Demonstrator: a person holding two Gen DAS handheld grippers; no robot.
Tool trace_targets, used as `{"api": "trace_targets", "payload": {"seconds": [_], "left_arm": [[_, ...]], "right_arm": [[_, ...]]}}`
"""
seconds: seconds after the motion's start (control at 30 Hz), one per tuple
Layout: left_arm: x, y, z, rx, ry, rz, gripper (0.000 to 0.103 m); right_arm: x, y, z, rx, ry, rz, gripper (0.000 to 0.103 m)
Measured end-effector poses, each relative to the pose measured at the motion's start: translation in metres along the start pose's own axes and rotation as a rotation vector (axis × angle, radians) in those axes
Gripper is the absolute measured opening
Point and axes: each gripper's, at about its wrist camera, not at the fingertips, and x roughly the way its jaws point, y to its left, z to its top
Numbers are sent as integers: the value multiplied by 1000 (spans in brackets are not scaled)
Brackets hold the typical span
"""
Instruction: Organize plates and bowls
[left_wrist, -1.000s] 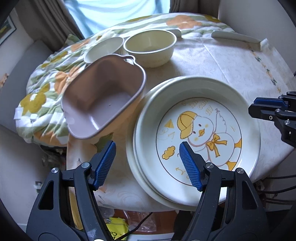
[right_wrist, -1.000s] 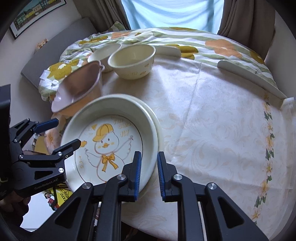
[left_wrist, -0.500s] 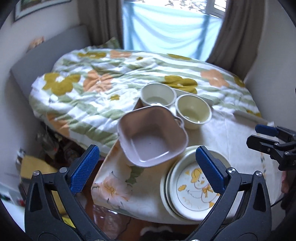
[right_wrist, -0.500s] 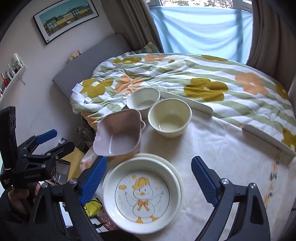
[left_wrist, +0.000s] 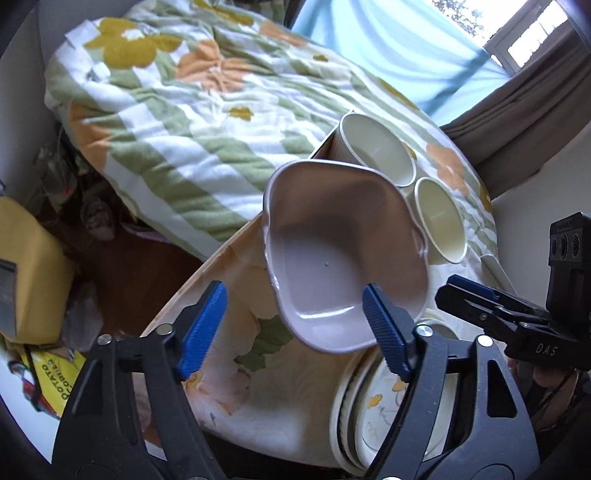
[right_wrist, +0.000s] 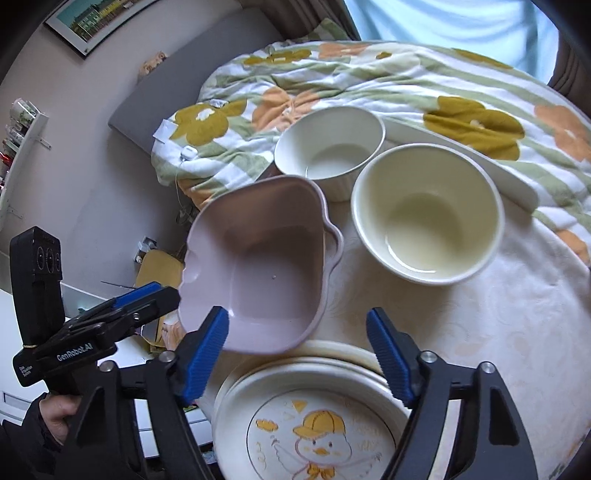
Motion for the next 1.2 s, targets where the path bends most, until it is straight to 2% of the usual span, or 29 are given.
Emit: {"api": "trace_targets", "payload": {"seconds": [0.07,0.13,0.17,0.2,0.43,0.53,0.6,0.63,0.67,0.87,1.03,1.2], "left_arm": [[12,1,2,-7,17,4,72],[25,2,6,-8,39,-2,63],[31,2,7,-3,48,2,54],[34,1,10,1,55,7,50],[55,5,22,21,86,26,29],[60,6,25,25,100,25,26],[62,6,25,36,104,26,16],[62,5,25,43,104,32,15],[62,4,25,48,102,37,12],[57,5,28,71,96,51,11],[40,-5,30,131,52,83,11],[9,-25,28,184,-4,101,11]], "right_arm": [[15,0,5,3,19,1,63],[26,-2,9,10,32,-1,60],[30,-3,11,14,37,-2,58],[34,-4,13,17,43,-4,57],[54,-8,24,28,56,-29,43],[59,-10,25,35,60,-40,32],[60,-10,25,37,56,-49,23],[61,-9,25,34,55,-50,17],[61,-7,24,27,49,-66,16],[58,-5,23,24,36,-77,14],[45,3,19,24,6,-73,13],[17,9,11,29,-64,-51,13]]}}
